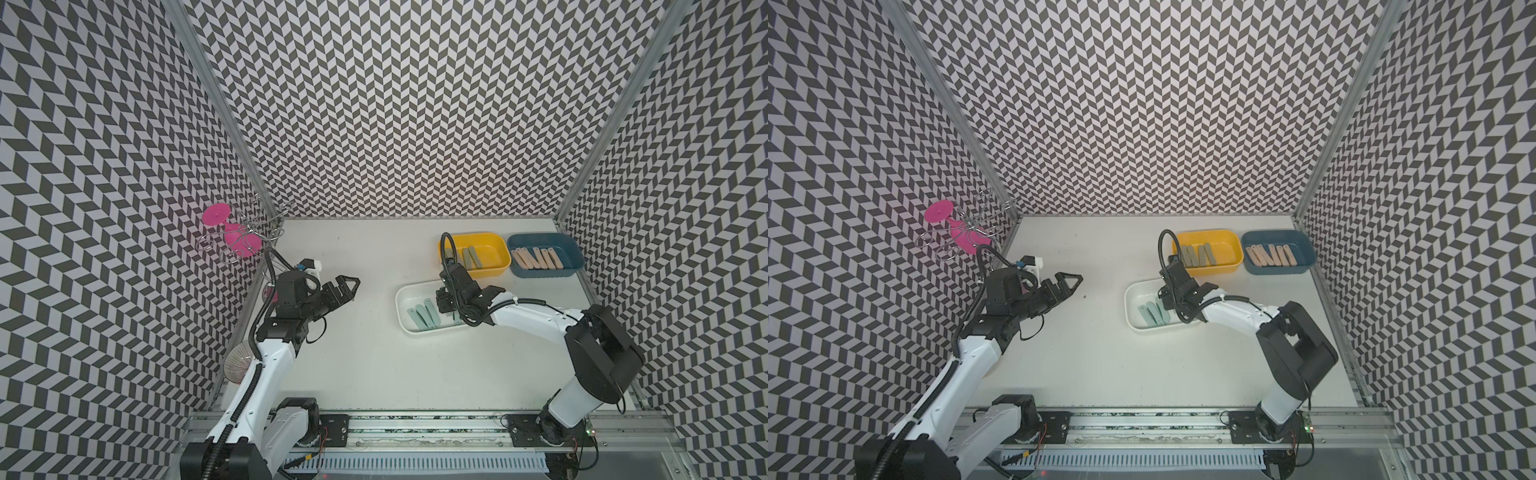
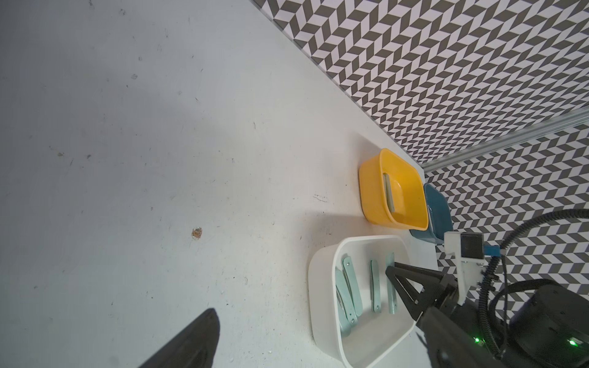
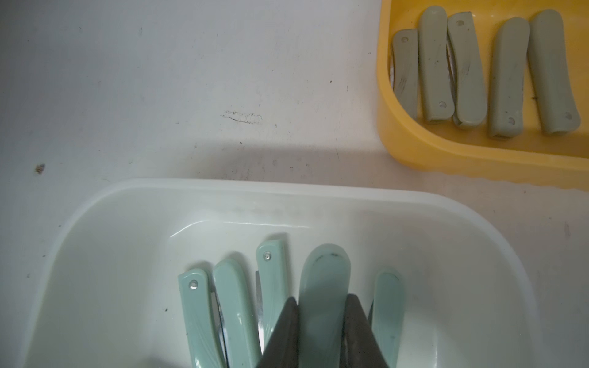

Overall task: Place the fruit knives into the storage box by color
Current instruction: Place the fruit knife in the storage box, then reset both arms

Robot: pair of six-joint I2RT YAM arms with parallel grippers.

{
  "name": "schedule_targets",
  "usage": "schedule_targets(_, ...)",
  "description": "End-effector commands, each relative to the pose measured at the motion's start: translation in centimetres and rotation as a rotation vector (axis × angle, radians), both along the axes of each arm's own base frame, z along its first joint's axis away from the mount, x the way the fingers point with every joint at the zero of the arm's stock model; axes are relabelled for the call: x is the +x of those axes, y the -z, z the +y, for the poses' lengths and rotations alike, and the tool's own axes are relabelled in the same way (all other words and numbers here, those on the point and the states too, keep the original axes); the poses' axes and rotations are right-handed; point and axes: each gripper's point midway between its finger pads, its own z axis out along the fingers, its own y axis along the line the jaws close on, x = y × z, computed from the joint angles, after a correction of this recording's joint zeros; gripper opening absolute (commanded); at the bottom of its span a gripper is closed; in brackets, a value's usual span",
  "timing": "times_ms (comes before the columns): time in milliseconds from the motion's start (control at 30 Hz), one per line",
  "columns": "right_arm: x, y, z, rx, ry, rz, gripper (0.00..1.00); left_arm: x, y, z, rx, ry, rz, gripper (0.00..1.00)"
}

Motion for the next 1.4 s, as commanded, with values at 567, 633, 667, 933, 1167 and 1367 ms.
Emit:
schedule_targets(567,1.5,-2.6,1.2,0.111,-0.008,-0.064,0.97,0.8,-3.6,0.2,0.080,-0.024,-0.101,1.00)
schedule_targets(633,1.0,-6.7,1.0,0.176,-0.006,-0.122,1.00,1.2,-3.9,1.2,0.131,-0.070,-0.120,1.00)
schedule_targets(667,0.8,-8.7,0.5,0.200,0.005,-0.158,1.00,1.5,-3.9,2.1,0.174,-0.114,-0.133,1.00)
schedule_targets(933,-0.3,-16.1,-9.3,0.142,0.284,-0.475,1.00,-0.2,-6.7,10.8,0.652,-0.539,-0.559,1.00)
schedule_targets(1167,-1.0,-13.6,-21.1,0.080,0.587,-0.705,1.00,0.5,-1.7,11.9,0.739,-0.559,-0.683,1.00)
schedule_targets(1367,-0.9,-9.6,-26.2,-0.066,0.672,-0.745,1.00,4.0,2.1,10.1,0.760,-0.433,-0.688,1.00)
